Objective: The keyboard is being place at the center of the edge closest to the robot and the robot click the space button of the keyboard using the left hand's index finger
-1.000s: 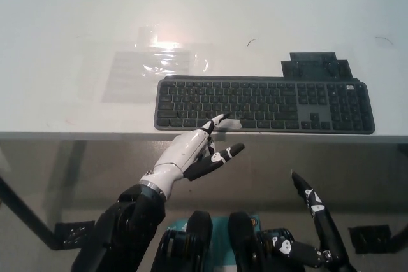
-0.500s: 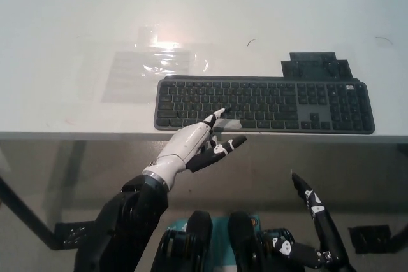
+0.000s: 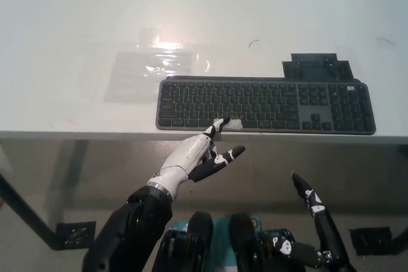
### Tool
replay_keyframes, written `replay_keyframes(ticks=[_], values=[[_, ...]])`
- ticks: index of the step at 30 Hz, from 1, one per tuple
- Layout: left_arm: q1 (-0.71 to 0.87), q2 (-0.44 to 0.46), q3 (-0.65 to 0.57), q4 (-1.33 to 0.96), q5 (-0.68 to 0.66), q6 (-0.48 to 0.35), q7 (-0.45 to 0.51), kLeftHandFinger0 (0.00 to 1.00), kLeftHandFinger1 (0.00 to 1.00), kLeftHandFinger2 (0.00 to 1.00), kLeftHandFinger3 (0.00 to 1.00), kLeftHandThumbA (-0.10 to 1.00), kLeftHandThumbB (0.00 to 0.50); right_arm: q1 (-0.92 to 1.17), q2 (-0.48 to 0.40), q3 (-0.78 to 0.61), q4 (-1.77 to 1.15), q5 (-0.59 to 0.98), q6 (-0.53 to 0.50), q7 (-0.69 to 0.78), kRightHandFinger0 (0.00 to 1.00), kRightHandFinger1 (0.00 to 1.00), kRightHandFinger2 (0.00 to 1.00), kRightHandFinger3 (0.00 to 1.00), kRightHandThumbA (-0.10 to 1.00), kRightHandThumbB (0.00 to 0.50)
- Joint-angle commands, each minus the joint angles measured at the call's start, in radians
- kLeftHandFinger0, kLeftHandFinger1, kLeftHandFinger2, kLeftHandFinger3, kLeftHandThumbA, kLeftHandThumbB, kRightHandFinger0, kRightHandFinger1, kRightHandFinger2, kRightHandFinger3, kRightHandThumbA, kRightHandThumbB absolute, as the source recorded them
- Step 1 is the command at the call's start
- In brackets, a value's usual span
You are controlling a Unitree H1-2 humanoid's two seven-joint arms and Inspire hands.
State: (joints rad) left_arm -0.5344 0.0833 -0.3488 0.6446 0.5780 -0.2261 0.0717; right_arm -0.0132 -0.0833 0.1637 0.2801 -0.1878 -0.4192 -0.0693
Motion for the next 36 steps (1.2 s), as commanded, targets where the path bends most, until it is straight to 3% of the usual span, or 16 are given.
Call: replay_keyframes(ticks=[1, 7, 12, 14, 16, 19, 21, 22, 26, 28, 30, 36], values=[[-0.003, 0.004, -0.027, 0.104, 0.026, -0.026, 0.049, 0.03, 0.17, 0.26, 1.0, 1.0, 0.355, -0.017, -0.009, 0.001, -0.023, -0.01, -0.051, -0.014, 1.0, 1.0, 1.0, 1.0, 1.0, 0.362], [0.017, 0.008, -0.054, 0.145, 0.029, -0.05, 0.074, 0.02, 0.22, 0.31, 1.0, 1.0, 0.333, -0.017, -0.009, 0.003, -0.021, -0.006, -0.051, -0.015, 1.0, 1.0, 1.0, 1.0, 1.0, 0.362], [0.062, 0.026, -0.061, 0.003, 0.019, -0.035, 0.043, 0.03, 0.22, 0.29, 1.0, 1.0, 0.356, -0.018, -0.011, 0.003, -0.023, -0.005, -0.051, -0.016, 1.0, 1.0, 1.0, 1.0, 1.0, 0.359], [0.096, 0.039, -0.057, -0.18, 0.016, -0.004, 0.009, 0.0, 0.15, 0.22, 1.0, 1.0, 0.387, -0.021, -0.011, 0.0, -0.019, 0.002, -0.051, -0.012, 1.0, 1.0, 1.0, 1.0, 1.0, 0.368], [0.124, 0.049, -0.049, -0.347, 0.014, 0.008, -0.008, 0.0, 0.13, 0.22, 1.0, 1.0, 0.405, -0.02, -0.009, -0.001, -0.016, 0.006, -0.051, -0.011, 1.0, 1.0, 1.0, 1.0, 1.0, 0.359], [0.151, 0.048, -0.028, -0.55, -0.017, 0.014, -0.037, 0.0, 0.07, 0.2, 1.0, 1.0, 0.392, -0.017, -0.007, 0.001, -0.013, 0.003, -0.051, -0.012, 1.0, 1.0, 1.0, 1.0, 1.0, 0.356], [0.161, 0.041, -0.011, -0.71, -0.043, 0.011, -0.047, 0.0, 0.0, 0.15, 1.0, 1.0, 0.434, -0.013, -0.005, 0.0, -0.01, 0.006, -0.051, -0.011, 1.0, 1.0, 1.0, 1.0, 1.0, 0.366], [0.163, 0.039, -0.004, -0.791, -0.054, 0.021, -0.058, 0.0, 0.0, 0.11, 1.0, 1.0, 0.462, -0.013, -0.007, 0.002, -0.009, 0.004, -0.051, -0.015, 1.0, 1.0, 1.0, 1.0, 1.0, 0.365], [0.172, 0.041, 0.026, -1.062, -0.128, 0.074, -0.097, 0.0, 0.0, 0.01, 1.0, 1.0, 0.492, -0.004, -0.006, 0.005, -0.015, 0.007, -0.051, -0.011, 1.0, 1.0, 1.0, 1.0, 1.0, 0.338], [0.185, 0.057, 0.04, -1.137, -0.156, 0.058, -0.089, 0.0, 0.0, 0.03, 1.0, 1.0, 0.49, 0.001, -0.007, 0.006, -0.016, 0.009, -0.051, -0.006, 1.0, 1.0, 1.0, 1.0, 1.0, 0.347], [0.221, 0.072, 0.052, -1.19, -0.18, 0.031, -0.07, 0.0, 0.0, 0.03, 1.0, 1.0, 0.447, 0.005, -0.008, 0.01, -0.02, 0.004, -0.051, -0.011, 1.0, 1.0, 1.0, 1.0, 1.0, 0.344], [0.347, 0.146, 0.07, -1.238, -0.245, -0.018, -0.058, 0.0, 0.0, 0.0, 1.0, 1.0, 0.452, 0.006, -0.007, 0.01, -0.021, 0.007, -0.051, -0.001, 1.0, 1.0, 1.0, 1.0, 1.0, 0.361]])
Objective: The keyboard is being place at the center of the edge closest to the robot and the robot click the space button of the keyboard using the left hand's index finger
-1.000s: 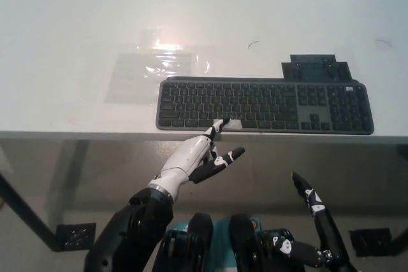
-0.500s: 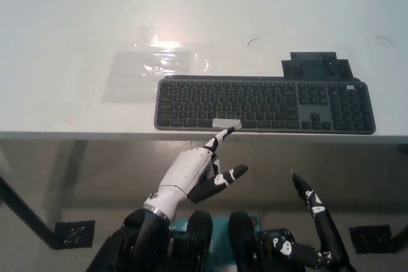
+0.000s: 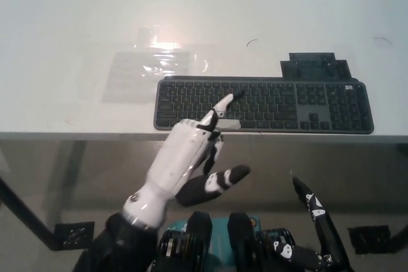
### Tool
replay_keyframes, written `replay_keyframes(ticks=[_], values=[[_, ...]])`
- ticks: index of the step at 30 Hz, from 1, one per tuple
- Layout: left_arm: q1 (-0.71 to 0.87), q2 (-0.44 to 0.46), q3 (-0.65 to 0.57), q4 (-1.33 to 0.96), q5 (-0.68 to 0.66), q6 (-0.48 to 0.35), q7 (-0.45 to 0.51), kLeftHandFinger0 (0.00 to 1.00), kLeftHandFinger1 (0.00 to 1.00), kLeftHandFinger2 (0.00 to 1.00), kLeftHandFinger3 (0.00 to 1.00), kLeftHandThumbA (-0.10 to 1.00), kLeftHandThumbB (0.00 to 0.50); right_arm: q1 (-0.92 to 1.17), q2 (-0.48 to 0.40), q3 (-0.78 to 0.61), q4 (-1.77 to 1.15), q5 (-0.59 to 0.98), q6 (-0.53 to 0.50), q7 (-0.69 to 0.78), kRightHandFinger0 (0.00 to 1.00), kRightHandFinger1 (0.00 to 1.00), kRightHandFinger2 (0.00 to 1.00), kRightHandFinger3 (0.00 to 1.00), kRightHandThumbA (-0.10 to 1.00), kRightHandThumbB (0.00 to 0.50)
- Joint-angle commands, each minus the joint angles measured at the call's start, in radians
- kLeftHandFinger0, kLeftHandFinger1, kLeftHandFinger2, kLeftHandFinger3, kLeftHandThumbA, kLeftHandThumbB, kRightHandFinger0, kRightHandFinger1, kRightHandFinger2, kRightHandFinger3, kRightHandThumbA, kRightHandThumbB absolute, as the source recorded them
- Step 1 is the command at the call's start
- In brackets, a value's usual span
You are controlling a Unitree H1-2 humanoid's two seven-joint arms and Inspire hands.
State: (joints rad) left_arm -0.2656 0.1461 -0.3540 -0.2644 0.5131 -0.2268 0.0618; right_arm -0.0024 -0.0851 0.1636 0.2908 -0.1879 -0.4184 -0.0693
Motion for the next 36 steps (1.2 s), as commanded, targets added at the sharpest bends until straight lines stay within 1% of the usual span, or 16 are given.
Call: replay_keyframes(ticks=[1, 5, 8, 10, 11, 12, 13, 14, 15, 16, 20, 24, 28, 32, 34, 36], values=[[0.116, 0.092, 0.076, -0.326, -0.202, -0.014, -0.049, 0.0, 0.0, 0.0, 1.0, 1.0, 0.492, -0.002, -0.006, 0.01, -0.033, 0.011, -0.052, 0.003, 1.0, 1.0, 1.0, 1.0, 1.0, 0.36], [0.208, 0.116, 0.088, -0.3, -0.219, -0.022, -0.06, 0.0, 0.0, 0.0, 1.0, 1.0, 0.498, 0.003, -0.004, 0.008, -0.036, 0.024, -0.052, 0.012, 1.0, 1.0, 1.0, 1.0, 1.0, 0.359], [0.288, 0.128, 0.098, -0.217, -0.269, -0.069, -0.056, 0.0, 0.0, 0.0, 1.0, 1.0, 0.442, 0.0, -0.001, 0.009, -0.029, 0.037, -0.052, 0.017, 1.0, 1.0, 1.0, 1.0, 1.0, 0.357], [0.315, 0.128, 0.106, -0.168, -0.284, -0.101, -0.052, 0.0, 0.0, 0.0, 1.0, 1.0, 0.439, -0.001, -0.001, 0.008, -0.028, 0.043, -0.052, 0.022, 1.0, 1.0, 1.0, 1.0, 1.0, 0.364], [0.328, 0.122, 0.115, -0.122, -0.288, -0.132, -0.039, 0.06, 0.0, 0.06, 1.0, 1.0, 0.428, -0.001, -0.001, 0.007, -0.027, 0.045, -0.052, 0.025, 1.0, 1.0, 1.0, 1.0, 1.0, 0.373], [0.336, 0.117, 0.121, -0.085, -0.291, -0.161, -0.034, 0.15, 0.14, 0.2, 1.0, 1.0, 0.393, 0.002, -0.002, 0.006, -0.029, 0.048, -0.052, 0.027, 1.0, 1.0, 1.0, 1.0, 1.0, 0.371], [0.338, 0.117, 0.124, -0.054, -0.294, -0.188, -0.032, 0.18, 0.12, 0.2, 1.0, 1.0, 0.391, 0.005, -0.001, 0.006, -0.031, 0.051, -0.052, 0.029, 1.0, 1.0, 1.0, 1.0, 1.0, 0.371], [0.342, 0.117, 0.131, -0.002, -0.302, -0.213, -0.031, 0.47, 0.36, 0.41, 1.0, 1.0, 0.386, 0.009, -0.001, 0.007, -0.033, 0.053, -0.052, 0.031, 1.0, 1.0, 1.0, 1.0, 1.0, 0.377], [0.339, 0.113, 0.144, 0.072, -0.304, -0.219, -0.027, 0.96, 0.89, 0.98, 1.0, 1.0, 0.453, 0.009, -0.002, 0.01, -0.033, 0.049, -0.052, 0.025, 1.0, 1.0, 1.0, 1.0, 1.0, 0.359], [0.34, 0.107, 0.152, 0.105, -0.302, -0.223, -0.026, 1.0, 1.0, 1.0, 1.0, 1.0, 0.444, 0.008, -0.003, 0.012, -0.032, 0.05, -0.052, 0.025, 1.0, 1.0, 1.0, 1.0, 1.0, 0.358], [0.325, 0.089, 0.17, 0.242, -0.36, -0.24, -0.05, 1.0, 1.0, 1.0, 1.0, 1.0, 0.423, 0.006, 0.002, 0.012, -0.029, 0.052, -0.052, 0.023, 1.0, 1.0, 1.0, 1.0, 1.0, 0.362], [0.312, 0.064, 0.18, 0.36, -0.421, -0.243, -0.076, 1.0, 1.0, 1.0, 1.0, 1.0, 0.37, 0.003, 0.003, 0.015, -0.026, 0.05, -0.052, 0.022, 1.0, 1.0, 1.0, 1.0, 1.0, 0.371], [0.313, 0.034, 0.204, 0.41, -0.505, -0.196, -0.111, 1.0, 1.0, 1.0, 1.0, 1.0, 0.311, 0.007, 0.003, 0.015, -0.031, 0.044, -0.052, 0.019, 1.0, 1.0, 1.0, 1.0, 1.0, 0.365], [0.301, 0.027, 0.223, 0.443, -0.5, -0.204, -0.117, 1.0, 1.0, 1.0, 1.0, 1.0, 0.338, 0.0, 0.003, 0.016, -0.026, 0.04, -0.052, 0.012, 1.0, 1.0, 1.0, 1.0, 1.0, 0.358], [0.287, 0.031, 0.231, 0.472, -0.49, -0.221, -0.115, 1.0, 1.0, 1.0, 1.0, 1.0, 0.308, -0.01, 0.005, 0.016, -0.021, 0.043, -0.052, 0.012, 1.0, 1.0, 1.0, 1.0, 1.0, 0.365], [0.282, 0.031, 0.232, 0.492, -0.471, -0.239, -0.11, 1.0, 1.0, 1.0, 1.0, 1.0, 0.305, -0.008, 0.005, 0.015, -0.023, 0.046, -0.052, 0.014, 1.0, 1.0, 1.0, 1.0, 1.0, 0.369]])
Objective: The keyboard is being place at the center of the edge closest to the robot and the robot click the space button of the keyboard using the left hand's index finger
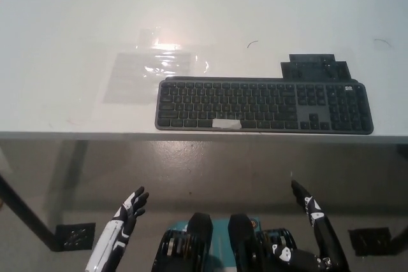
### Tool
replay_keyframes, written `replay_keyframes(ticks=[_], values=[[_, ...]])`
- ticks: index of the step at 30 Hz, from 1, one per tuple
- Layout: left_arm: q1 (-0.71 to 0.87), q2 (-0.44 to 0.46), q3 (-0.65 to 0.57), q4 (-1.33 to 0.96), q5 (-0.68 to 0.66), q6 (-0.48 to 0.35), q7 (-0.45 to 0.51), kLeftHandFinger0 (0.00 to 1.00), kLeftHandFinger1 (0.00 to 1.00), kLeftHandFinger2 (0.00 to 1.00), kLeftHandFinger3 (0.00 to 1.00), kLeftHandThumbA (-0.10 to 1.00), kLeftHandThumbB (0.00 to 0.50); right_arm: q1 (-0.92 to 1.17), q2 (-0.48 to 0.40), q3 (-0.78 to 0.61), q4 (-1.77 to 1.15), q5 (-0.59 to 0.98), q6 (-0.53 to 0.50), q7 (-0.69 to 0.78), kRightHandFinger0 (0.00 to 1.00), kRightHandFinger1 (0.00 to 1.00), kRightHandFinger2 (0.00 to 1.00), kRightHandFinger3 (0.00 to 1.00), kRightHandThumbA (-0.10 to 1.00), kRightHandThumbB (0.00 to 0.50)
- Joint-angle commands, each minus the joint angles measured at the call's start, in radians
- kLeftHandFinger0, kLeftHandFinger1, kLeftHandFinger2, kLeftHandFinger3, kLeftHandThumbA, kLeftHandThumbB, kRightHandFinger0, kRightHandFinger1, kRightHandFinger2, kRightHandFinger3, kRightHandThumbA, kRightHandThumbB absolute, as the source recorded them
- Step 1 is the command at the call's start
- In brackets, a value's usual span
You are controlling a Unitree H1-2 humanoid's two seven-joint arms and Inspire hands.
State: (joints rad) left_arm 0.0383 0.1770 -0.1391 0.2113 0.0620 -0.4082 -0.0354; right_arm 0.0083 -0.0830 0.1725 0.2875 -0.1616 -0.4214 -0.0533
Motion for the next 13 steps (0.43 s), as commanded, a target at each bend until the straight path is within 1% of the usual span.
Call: replay_keyframes(ticks=[1, 2, 5, 10, 13], values=[[-0.024, 0.0, 0.019, 0.023, -0.017, -0.061, -0.013, 1.0, 1.0, 1.0, 1.0, 1.0, 0.301, -0.019, 0.004, 0.005, -0.021, 0.02, -0.049, -0.004, 1.0, 1.0, 1.0, 1.0, 1.0, 0.367], [-0.024, -0.001, 0.021, 0.026, -0.017, -0.061, -0.014, 1.0, 1.0, 1.0, 1.0, 1.0, 0.298, -0.022, 0.005, 0.005, -0.018, 0.019, -0.049, -0.005, 1.0, 1.0, 1.0, 1.0, 1.0, 0.36], [-0.017, -0.001, 0.024, 0.028, -0.008, -0.062, -0.014, 1.0, 1.0, 1.0, 1.0, 1.0, 0.285, -0.021, 0.0, 0.008, -0.016, 0.014, -0.049, -0.005, 1.0, 1.0, 1.0, 1.0, 1.0, 0.36], [-0.007, 0.002, 0.027, 0.024, 0.009, -0.062, -0.013, 1.0, 1.0, 1.0, 1.0, 1.0, 0.287, -0.016, 0.001, 0.012, -0.013, 0.02, -0.049, -0.009, 1.0, 1.0, 1.0, 1.0, 1.0, 0.358], [-0.009, -0.001, 0.027, 0.018, 0.01, -0.06, -0.016, 1.0, 1.0, 1.0, 1.0, 1.0, 0.279, -0.015, -0.001, 0.009, -0.021, 0.022, -0.049, -0.003, 1.0, 1.0, 1.0, 1.0, 1.0, 0.352]])
